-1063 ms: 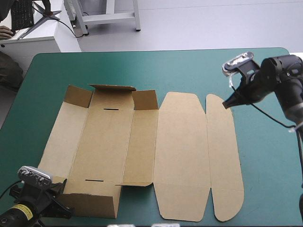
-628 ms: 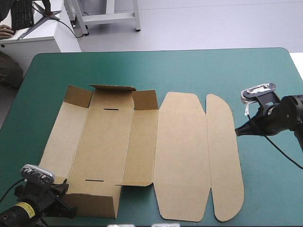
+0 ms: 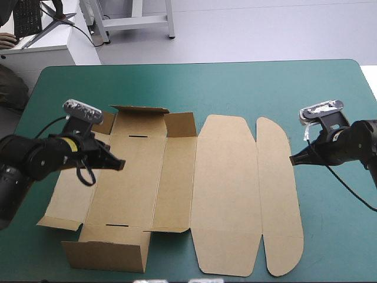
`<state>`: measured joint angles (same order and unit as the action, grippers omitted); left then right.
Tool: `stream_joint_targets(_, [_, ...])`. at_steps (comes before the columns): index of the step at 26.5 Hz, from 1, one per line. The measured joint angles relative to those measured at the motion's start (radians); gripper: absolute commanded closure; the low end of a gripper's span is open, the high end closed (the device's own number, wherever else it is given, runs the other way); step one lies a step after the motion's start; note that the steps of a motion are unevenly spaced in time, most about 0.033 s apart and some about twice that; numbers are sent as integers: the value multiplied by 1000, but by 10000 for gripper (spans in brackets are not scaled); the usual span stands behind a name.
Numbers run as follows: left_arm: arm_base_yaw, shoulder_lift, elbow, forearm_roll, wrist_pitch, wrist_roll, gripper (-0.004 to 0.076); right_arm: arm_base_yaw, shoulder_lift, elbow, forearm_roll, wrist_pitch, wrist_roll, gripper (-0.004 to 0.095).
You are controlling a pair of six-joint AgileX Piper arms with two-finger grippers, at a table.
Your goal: Fold the box
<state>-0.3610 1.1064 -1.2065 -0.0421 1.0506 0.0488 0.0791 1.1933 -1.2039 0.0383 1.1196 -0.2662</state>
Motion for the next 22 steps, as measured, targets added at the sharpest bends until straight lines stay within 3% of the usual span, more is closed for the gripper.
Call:
stream_joint_targets(2, [86,91,-108,-38,-4,38,732,0,0,0,0,-10,0,923])
stream_joint_targets(5, [370,196,-226,-182,17,128,732,0,0,0,2,-28,0,923])
stream_joint_targets(14, [989,294,-267,-547,178,339,733,0,0,0,2,-60,-4,923])
stream_joint_targets(17, [1098,296,-264,-541,182,357,734,0,0,0,2,-78,-5,923])
stream_joint_targets(22, [1126,296,-262,-461,193,370,732,0,0,0,3,-98,-5,923])
